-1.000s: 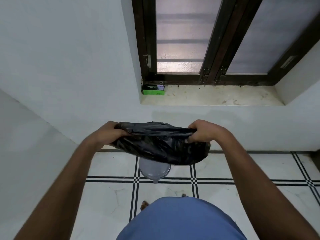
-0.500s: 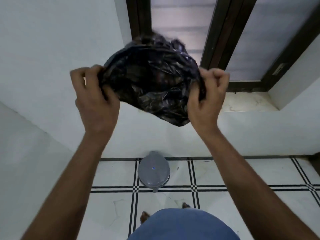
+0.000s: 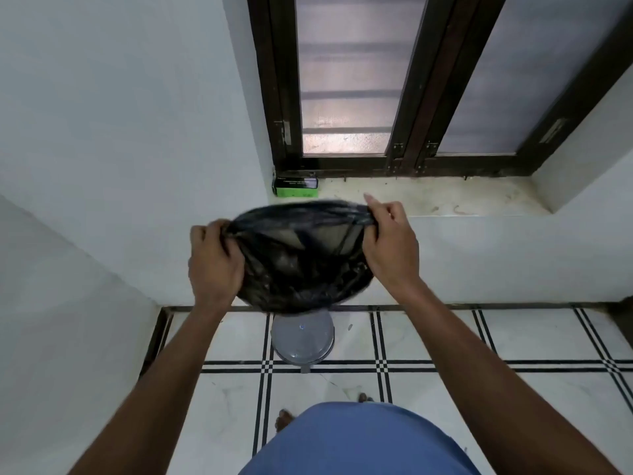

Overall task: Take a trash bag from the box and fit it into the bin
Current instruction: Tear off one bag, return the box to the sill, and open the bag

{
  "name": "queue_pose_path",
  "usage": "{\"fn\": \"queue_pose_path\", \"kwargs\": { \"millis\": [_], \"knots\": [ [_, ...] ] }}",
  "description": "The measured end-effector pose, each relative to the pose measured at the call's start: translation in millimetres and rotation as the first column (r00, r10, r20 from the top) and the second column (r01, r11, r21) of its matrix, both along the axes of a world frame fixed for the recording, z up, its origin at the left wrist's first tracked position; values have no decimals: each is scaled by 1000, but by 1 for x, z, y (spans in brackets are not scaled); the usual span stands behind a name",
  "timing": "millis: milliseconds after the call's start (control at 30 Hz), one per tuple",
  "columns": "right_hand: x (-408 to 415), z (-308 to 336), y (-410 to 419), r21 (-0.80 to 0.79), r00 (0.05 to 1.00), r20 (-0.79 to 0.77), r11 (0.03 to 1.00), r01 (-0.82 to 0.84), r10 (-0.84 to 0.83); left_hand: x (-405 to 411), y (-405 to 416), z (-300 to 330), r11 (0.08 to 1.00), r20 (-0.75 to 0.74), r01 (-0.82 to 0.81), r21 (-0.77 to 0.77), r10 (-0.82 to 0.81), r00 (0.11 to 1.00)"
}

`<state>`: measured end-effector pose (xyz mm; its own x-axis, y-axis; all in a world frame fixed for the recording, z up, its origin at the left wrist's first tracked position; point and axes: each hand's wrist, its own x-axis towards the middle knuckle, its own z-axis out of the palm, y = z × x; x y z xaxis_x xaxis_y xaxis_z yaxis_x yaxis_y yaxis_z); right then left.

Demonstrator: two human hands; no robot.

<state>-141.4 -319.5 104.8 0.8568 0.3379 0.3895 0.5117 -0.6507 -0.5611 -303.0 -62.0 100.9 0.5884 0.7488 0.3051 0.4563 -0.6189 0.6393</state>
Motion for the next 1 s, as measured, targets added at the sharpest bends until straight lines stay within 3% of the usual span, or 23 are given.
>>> {"fn": "queue_pose_path", "kwargs": {
  "millis": [67, 100, 167, 200, 233, 267, 300, 333, 367, 433, 533, 567, 633, 667, 700, 767, 833, 933, 1000],
  "knots": [
    [-8, 10, 2, 196, 992, 129, 980, -36, 11, -3, -12, 15, 983, 187, -37, 182, 2, 982],
    [-11, 9, 1, 183, 987, 156, 981, -56, 27, -5, -14, 12, 966, 166, -7, 257, -37, 985],
    [-10, -16, -3, -40, 990, 80, 993, -111, 114, -13, -5, -22, 940, -126, 179, 289, -147, 981],
    [-8, -35, -7, -219, 983, -85, 959, -180, 165, -18, 4, -43, 941, -358, 289, 173, -213, 909],
    [-9, -53, -13, -401, 932, -324, 870, -289, 161, -24, 11, -60, 936, -581, 351, -19, -296, 758],
    [-13, -66, -20, -537, 835, -546, 735, -414, 71, -31, 13, -73, 906, -743, 355, -228, -398, 539],
    [-20, -75, -28, -593, 710, -701, 604, -532, -64, -40, 11, -83, 858, -810, 315, -406, -497, 312],
    [-28, -83, -36, -570, 579, -795, 544, -616, -177, -50, 8, -90, 819, -811, 257, -513, -560, 168],
    [-32, -90, -42, -518, 470, -849, 552, -653, -241, -58, 9, -99, 801, -793, 205, -563, -593, 140],
    [-38, -94, -46, -417, 368, -903, 660, -624, -222, -68, 12, -110, 789, -735, 143, -598, -610, 295],
    [-36, -87, -38, -369, 400, -902, 773, -517, -163, -61, 20, -104, 764, -553, 94, -638, -540, 635],
    [-36, -81, -34, -411, 454, -876, 745, -525, -163, -55, 18, -95, 739, -463, 96, -667, -512, 723],
    [-36, -73, -24, -558, 594, -788, 592, -582, -158, -44, 11, -72, 675, -308, 139, -725, -497, 811],
    [-40, -69, -19, -580, 633, -765, 551, -600, -115, -38, 5, -59, 634, -235, 190, -749, -523, 820],
    [-43, -64, -13, -526, 622, -782, 585, -617, -46, -34, 0, -49, 588, -167, 249, -770, -562, 810],
    [-54, -60, 1, -329, 600, -792, 748, -576, 114, -26, -11, -31, 494, -56, 349, -796, -635, 770],
    [-60, -62, 12, -245, 690, -696, 840, -485, 196, -20, -18, -18, 470, -7, 399, -787, -654, 757],
    [-54, -57, 10, -268, 824, -536, 889, -371, 182, -14, -8, -13, 598, -108, 404, -693, -640, 761],
    [-46, -43, -3, -157, 837, -532, 956, -248, 130, -14, 4, -13, 722, -394, 358, -592, -647, 653]
  ]
}}
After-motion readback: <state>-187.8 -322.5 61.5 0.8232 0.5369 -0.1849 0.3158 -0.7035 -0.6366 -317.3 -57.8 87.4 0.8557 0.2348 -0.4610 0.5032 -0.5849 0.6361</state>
